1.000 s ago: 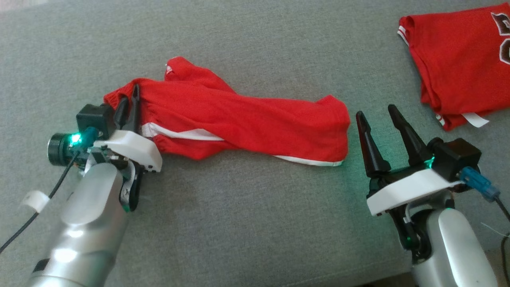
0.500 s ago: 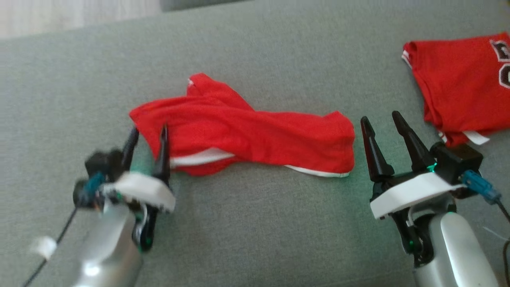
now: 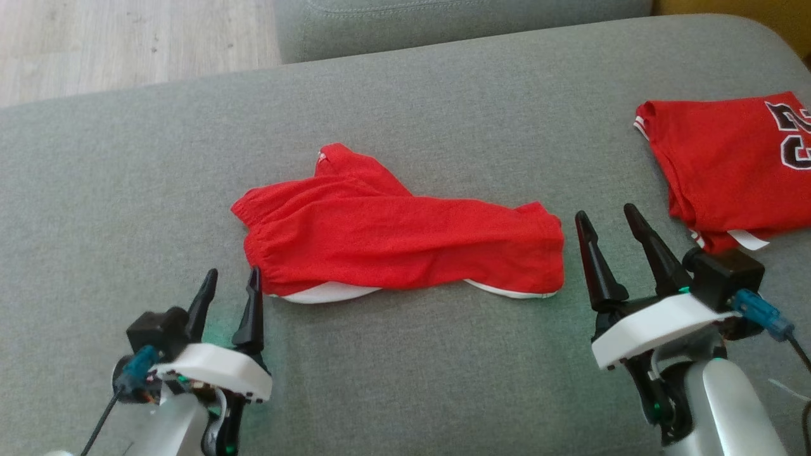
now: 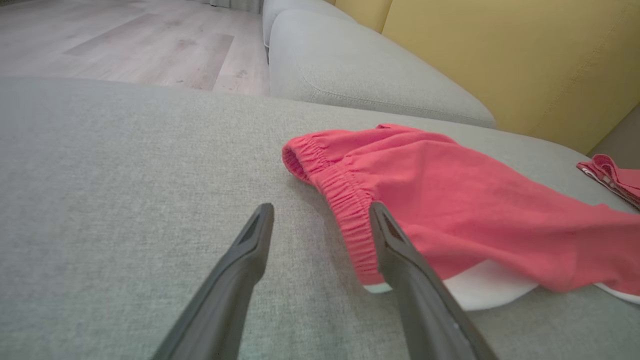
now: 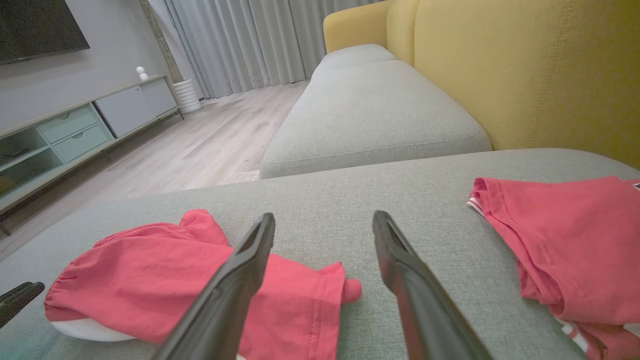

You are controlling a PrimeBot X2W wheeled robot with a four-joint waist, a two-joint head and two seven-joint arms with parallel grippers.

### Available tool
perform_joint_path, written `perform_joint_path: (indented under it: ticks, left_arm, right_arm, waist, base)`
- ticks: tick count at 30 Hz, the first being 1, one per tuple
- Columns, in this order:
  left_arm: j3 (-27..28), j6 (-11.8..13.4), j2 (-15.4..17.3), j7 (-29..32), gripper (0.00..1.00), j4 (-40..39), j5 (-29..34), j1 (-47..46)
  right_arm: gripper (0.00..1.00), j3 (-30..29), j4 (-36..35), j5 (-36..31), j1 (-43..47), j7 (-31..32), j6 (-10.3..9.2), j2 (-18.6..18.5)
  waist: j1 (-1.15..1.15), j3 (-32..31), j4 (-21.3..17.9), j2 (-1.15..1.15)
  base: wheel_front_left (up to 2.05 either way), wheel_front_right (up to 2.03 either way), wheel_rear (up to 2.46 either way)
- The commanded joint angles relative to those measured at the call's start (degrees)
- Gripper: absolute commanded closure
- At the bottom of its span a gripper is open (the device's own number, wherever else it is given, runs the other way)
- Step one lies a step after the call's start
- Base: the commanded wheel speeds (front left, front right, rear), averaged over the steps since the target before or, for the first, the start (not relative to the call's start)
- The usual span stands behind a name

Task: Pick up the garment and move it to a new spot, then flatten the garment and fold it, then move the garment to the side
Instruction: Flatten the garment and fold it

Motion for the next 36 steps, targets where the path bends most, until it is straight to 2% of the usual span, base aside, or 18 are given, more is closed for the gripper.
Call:
perform_joint_path:
  ticks: [1,4,9,10,14,24,36]
  left_arm:
    - [2.4,0.6,2.0,-0.3,0.00,-2.1,-0.1,-1.5]
    - [3.0,1.6,2.4,-0.7,0.00,-5.1,0.6,-1.1]
    - [7.8,3.6,2.1,-1.3,0.00,-15.5,3.8,3.2]
    - [10.5,3.4,1.6,-1.3,0.00,-19.8,5.6,6.0]
    - [14.7,2.4,0.3,-1.3,0.00,-24.7,9.4,11.9]
    - [20.9,0.0,-1.9,-1.3,0.00,-26.7,13.4,19.4]
    - [22.0,-1.8,-3.9,-1.3,0.00,-25.6,15.7,18.8]
  right_arm:
    - [0.00,1.1,-2.3,0.2,-0.4,0.3,-0.04,-0.1]
    - [0.00,1.1,-2.3,0.1,-0.1,0.5,-0.04,-0.1]
    - [0.00,0.5,-2.6,0.1,1.1,0.3,-0.04,-0.1]
    - [0.00,0.1,-2.8,0.0,1.7,0.1,-0.04,-0.2]
    - [0.00,-0.7,-2.8,-0.2,3.4,0.0,-0.04,-0.9]
    - [0.00,-2.0,-2.7,-0.2,6.7,0.7,-0.04,-1.3]
    - [0.00,-1.5,-2.8,0.1,6.4,0.6,-0.04,-0.9]
  waist:
    - [0.01,-0.1,-0.1,0.00]
    - [0.01,-0.8,-0.2,0.00]
    - [0.01,-2.4,-0.4,0.00]
    - [0.01,-3.0,-0.3,0.00]
    - [0.01,-4.1,0.1,0.00]
    - [0.01,-6.2,0.9,0.00]
    - [0.01,-5.5,1.4,0.00]
  base:
    - [0.00,0.00,0.00]
    - [0.00,0.00,0.00]
    - [0.00,0.00,0.00]
    - [0.00,0.00,0.00]
    - [0.00,0.00,0.00]
    - [0.00,0.00,0.00]
    - [0.00,0.00,0.00]
